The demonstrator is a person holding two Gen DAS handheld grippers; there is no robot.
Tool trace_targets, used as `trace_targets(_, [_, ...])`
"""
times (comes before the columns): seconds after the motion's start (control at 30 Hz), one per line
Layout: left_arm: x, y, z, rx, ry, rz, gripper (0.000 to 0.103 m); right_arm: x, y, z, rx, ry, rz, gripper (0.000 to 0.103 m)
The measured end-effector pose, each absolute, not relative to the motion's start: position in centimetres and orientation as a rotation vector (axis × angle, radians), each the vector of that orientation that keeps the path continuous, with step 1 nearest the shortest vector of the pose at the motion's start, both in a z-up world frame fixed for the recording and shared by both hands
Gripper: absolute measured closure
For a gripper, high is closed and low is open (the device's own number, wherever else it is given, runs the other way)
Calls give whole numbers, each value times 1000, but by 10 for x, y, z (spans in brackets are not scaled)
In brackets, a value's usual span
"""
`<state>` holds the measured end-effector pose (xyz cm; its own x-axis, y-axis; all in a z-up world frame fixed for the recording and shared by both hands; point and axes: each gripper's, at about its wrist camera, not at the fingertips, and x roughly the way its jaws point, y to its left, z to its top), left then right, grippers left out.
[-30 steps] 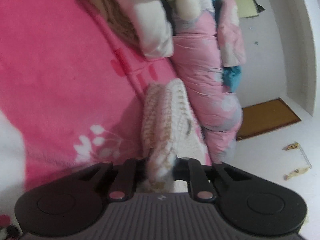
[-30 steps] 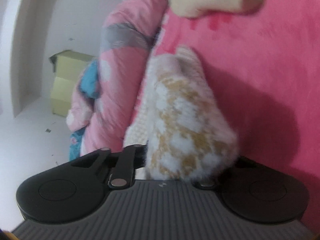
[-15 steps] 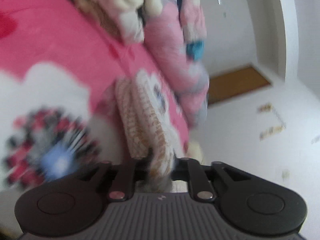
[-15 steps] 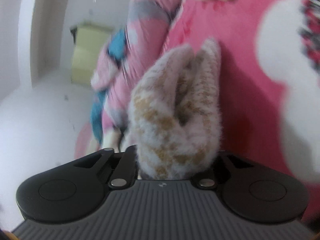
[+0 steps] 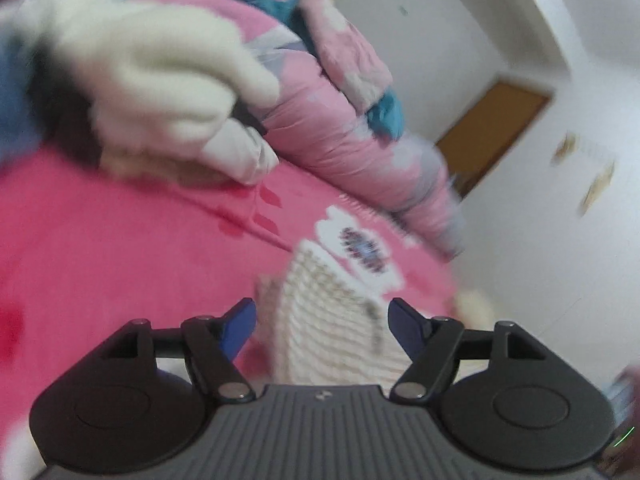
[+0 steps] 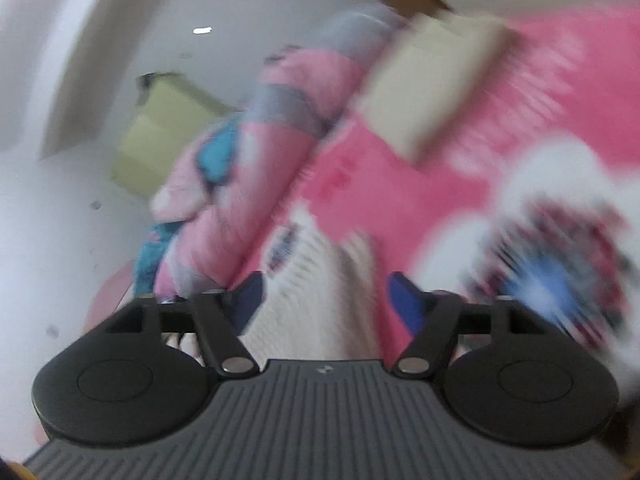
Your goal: Fold clothes
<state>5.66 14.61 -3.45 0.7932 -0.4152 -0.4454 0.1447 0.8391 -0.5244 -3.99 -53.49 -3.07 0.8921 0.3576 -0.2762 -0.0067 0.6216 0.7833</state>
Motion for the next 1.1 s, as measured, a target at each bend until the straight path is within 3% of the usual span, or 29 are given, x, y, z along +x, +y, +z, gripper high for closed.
trace_targets(0.23, [118, 115, -46, -386, 675, -392, 30, 103, -480, -18, 556, 604, 265, 16])
trace_targets(0.43, [160, 107, -62, -366, 736, -436, 34, 163, -455, -40, 463, 748, 358, 21])
trace_targets(0.47, [163, 107, -66, -376, 738, -440, 37, 167, -452, -43, 468, 763, 374, 31])
trace_targets(0.5, [167, 106, -69, -387, 741, -447, 45, 172, -450, -46, 479, 777, 393, 44])
trace_targets(0.53, [169, 106, -71, -393, 738, -453, 55, 174, -447, -47, 484, 788, 400, 50])
trace_targets(0.57, [171, 106, -73, -392, 735, -462, 60, 172, -445, -48, 480, 790, 402, 64])
trace_targets(0.6, [172, 106, -75, -389, 733, -474, 76, 171, -443, -48, 468, 785, 397, 83])
trace_targets(0.63, [173, 106, -76, -394, 730, -485, 91, 167, -443, -45, 459, 774, 398, 93])
trace_targets(0.67, [173, 108, -77, -411, 724, -491, 91, 163, -443, -43, 459, 750, 397, 95])
trace_targets(0.93, [170, 127, -49, -538, 577, -540, 94, 147, -448, 7, 456, 536, 423, 97])
trace_targets(1.1, [193, 122, -68, -517, 622, -487, 94, 158, -452, 7, 435, 525, 398, 97])
